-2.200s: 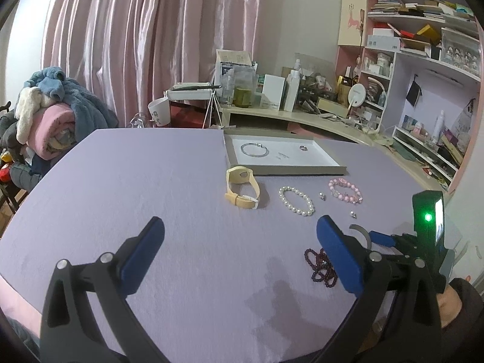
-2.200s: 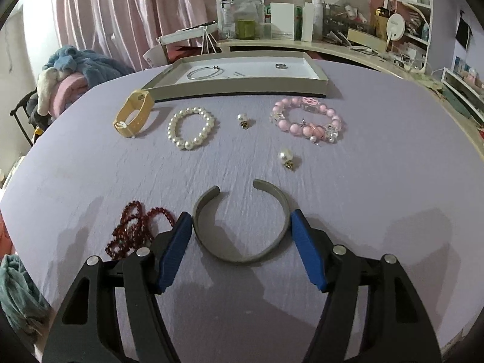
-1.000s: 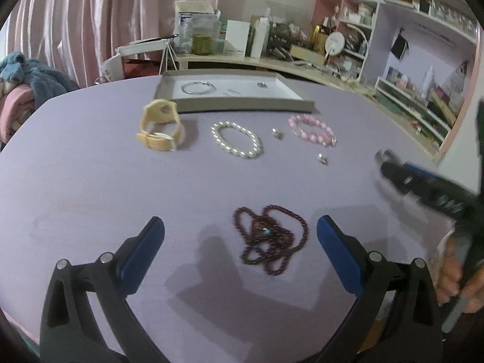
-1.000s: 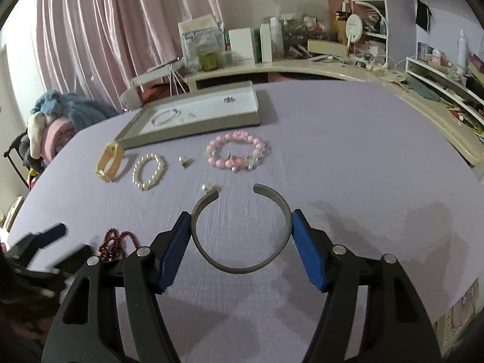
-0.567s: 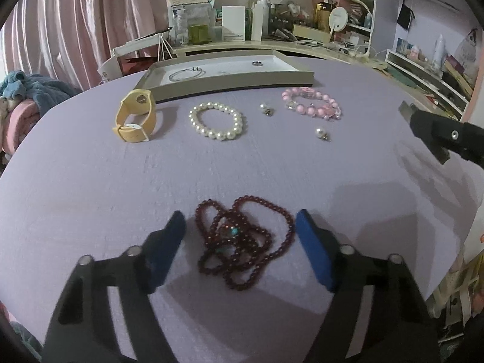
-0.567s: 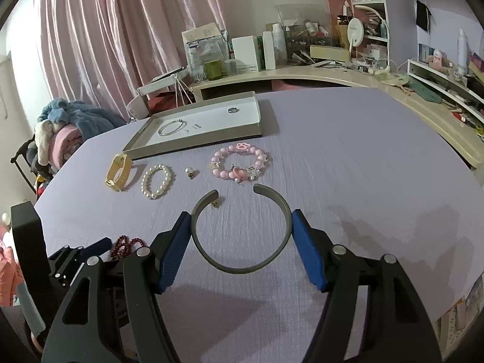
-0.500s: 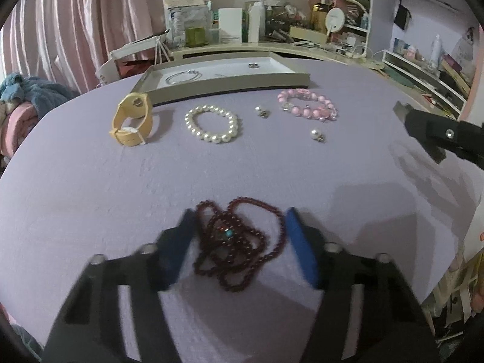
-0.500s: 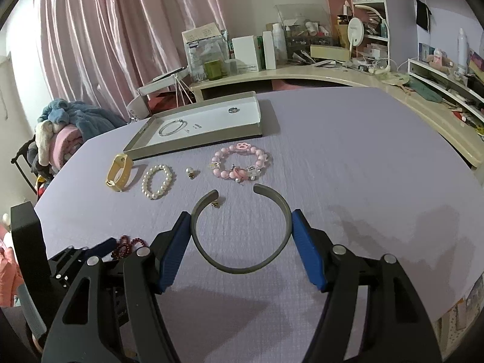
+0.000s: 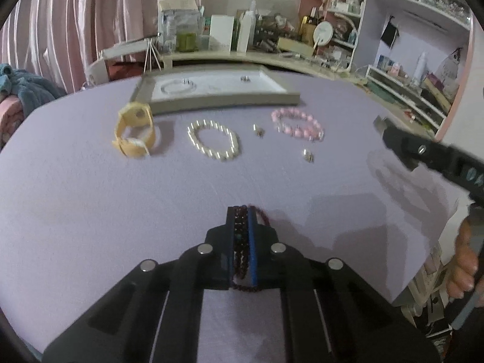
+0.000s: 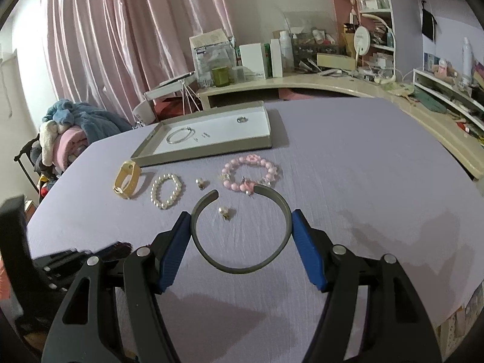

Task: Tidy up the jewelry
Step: 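Release the necklace into the tray with the left gripper while the right drops the cuff there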

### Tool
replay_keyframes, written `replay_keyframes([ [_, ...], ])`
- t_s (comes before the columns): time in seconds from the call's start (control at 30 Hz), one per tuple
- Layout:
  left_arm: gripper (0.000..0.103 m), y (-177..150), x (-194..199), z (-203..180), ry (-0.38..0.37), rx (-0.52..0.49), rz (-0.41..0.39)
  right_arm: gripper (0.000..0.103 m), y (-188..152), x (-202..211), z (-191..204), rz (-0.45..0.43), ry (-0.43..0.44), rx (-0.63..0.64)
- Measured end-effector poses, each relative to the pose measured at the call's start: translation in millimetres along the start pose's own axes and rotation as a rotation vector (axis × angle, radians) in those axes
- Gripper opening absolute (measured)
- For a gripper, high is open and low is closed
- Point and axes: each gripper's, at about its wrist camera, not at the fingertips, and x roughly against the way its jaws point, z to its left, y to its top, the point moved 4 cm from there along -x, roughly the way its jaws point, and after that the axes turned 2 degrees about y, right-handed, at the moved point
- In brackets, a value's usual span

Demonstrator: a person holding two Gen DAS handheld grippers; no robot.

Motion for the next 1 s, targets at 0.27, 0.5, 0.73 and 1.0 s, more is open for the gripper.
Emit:
replay_keyframes([
  [0.27,0.008,49,44,23,-0.003,0.012,-0.111,0.068,17,4,8,-0.044,0.011,0.015],
  [0.5,0.008,97,77,39,0.009,0.031,-0.198,0.068,26,5,10,-0.063,0.012,0.019],
  [0.73,0.008,149,95,52,0.040,0.026,-0.251,0.068,39,0,12,-0.077,0.014,0.034],
  [1.0,0.008,202,73,53,0.062,0.004,-0.239,0.068,74,-18,14,-0.093,0.025,0.054],
])
